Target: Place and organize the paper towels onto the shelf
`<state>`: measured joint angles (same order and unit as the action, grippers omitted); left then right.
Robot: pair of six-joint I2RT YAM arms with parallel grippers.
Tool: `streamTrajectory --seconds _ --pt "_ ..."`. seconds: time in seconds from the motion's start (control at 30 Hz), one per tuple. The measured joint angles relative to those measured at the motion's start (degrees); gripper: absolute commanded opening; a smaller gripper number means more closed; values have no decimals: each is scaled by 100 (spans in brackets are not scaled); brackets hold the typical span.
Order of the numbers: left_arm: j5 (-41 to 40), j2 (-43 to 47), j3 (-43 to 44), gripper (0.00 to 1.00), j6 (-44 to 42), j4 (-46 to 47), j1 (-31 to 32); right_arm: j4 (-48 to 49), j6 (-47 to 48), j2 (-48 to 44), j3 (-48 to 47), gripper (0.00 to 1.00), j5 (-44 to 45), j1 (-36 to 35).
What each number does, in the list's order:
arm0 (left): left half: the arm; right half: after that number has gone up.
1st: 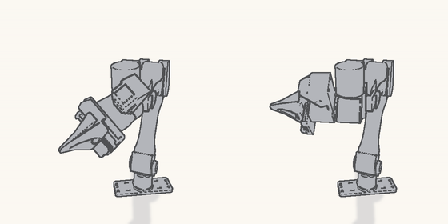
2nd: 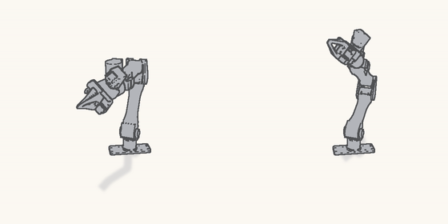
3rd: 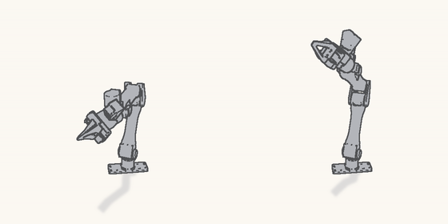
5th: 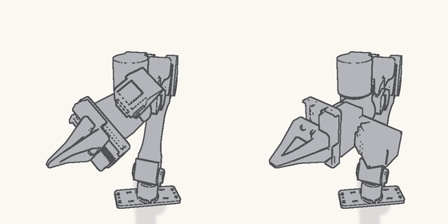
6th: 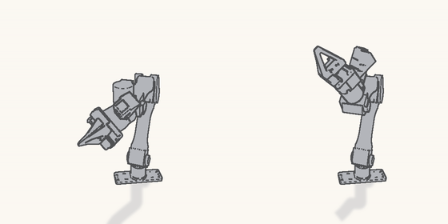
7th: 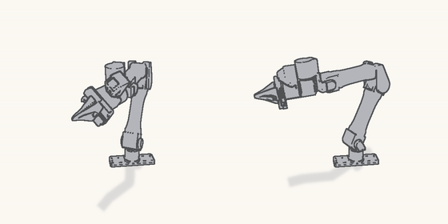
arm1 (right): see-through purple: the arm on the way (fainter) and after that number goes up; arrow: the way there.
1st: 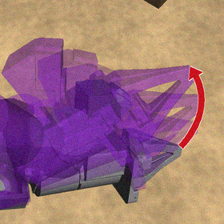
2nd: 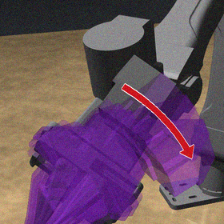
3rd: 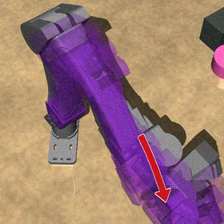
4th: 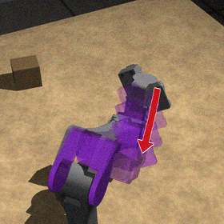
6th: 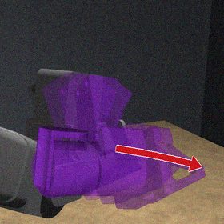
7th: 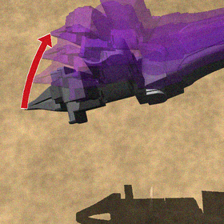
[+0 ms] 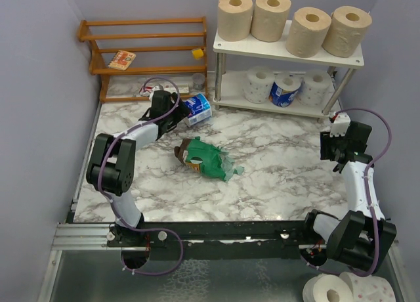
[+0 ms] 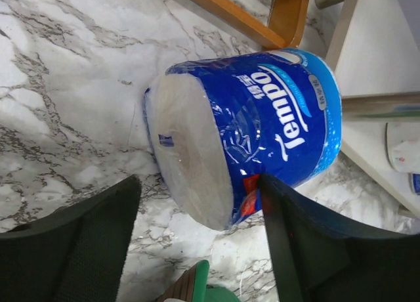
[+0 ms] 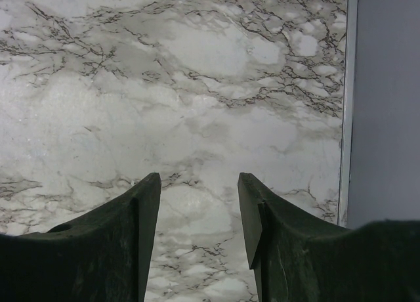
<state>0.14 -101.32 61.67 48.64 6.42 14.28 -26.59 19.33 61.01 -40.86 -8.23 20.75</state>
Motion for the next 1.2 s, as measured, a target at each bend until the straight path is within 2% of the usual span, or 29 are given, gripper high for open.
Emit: streamTrajectory --seconds 0.13,0.27,0.3,0.4,0.47,0.83,1.0,1.1,1.2 --pt "-55 -68 -2 49 306 297 0 0 0 0 0 51 0 2" --pt "-66 -153 -20 21 566 608 11 0 0 0 0 51 0 13" --pt "-66 -173 -20 16 623 673 11 0 2 0 0 51 0 20" --pt "-83 -212 -20 12 748 798 11 2 0 0 0 51 2 33" --pt "-101 -234 -20 0 804 850 11 2 0 0 0 51 2 37" --pt "-35 -262 -83 0 911 1023 11 0 0 0 0 51 2 37" --pt "-7 503 -393 0 767 463 39 0 0 0 0 51 2 37" --pt "-74 852 240 0 490 -433 46 2 0 0 0 51 2 37" --pt "-120 966 916 0 149 -811 48 2 0 0 0 51 2 37"
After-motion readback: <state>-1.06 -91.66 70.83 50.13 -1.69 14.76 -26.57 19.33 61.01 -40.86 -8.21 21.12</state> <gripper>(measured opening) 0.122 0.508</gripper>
